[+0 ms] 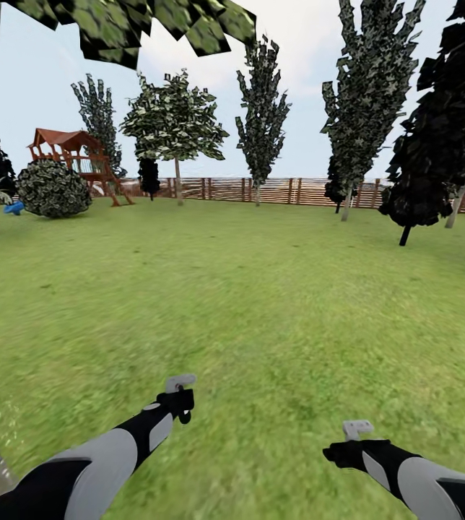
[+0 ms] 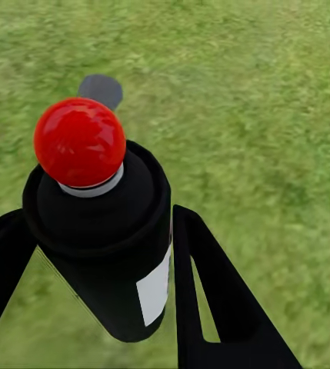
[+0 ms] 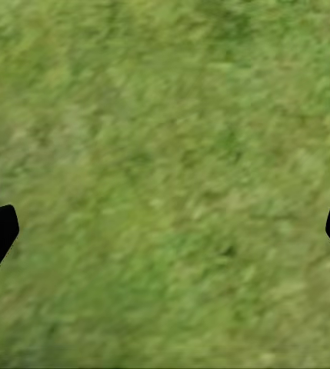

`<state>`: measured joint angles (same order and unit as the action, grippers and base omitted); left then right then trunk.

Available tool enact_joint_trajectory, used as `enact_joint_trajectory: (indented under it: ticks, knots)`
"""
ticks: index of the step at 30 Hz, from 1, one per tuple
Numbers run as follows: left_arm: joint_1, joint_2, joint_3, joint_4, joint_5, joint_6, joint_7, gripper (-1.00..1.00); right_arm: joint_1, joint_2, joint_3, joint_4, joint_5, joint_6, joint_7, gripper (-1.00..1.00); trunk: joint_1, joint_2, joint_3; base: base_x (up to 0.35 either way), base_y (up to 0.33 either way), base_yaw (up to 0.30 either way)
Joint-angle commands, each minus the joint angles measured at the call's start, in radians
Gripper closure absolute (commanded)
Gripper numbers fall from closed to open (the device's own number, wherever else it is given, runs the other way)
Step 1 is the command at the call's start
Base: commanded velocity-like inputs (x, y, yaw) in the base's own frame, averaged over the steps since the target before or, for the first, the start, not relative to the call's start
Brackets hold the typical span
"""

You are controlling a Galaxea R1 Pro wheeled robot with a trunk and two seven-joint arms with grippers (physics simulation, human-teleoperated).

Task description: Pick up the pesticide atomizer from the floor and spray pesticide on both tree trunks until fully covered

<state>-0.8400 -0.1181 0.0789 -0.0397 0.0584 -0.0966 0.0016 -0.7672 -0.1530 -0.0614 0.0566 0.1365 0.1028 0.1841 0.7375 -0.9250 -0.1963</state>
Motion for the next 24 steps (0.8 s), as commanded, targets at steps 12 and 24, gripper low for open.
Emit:
enact_joint_trajectory:
  ticks: [12, 24]
  knots:
    - [0.000, 0.000, 0.000, 0.000, 0.000, 0.000, 0.000, 1.00, 0.002, 0.001, 0.000, 0.000, 0.000, 0.000, 0.000, -1.00, 0.000, 0.000, 0.000, 0.350, 0.000, 0.000]
    - [0.000, 0.000, 0.001, 0.001, 0.000, 0.000, 0.000, 1.00, 0.004, 0.007, 0.000, 0.000, 0.000, -0.001, 0.000, -1.00, 0.000, 0.000, 0.005, 0.350, 0.000, 0.100]
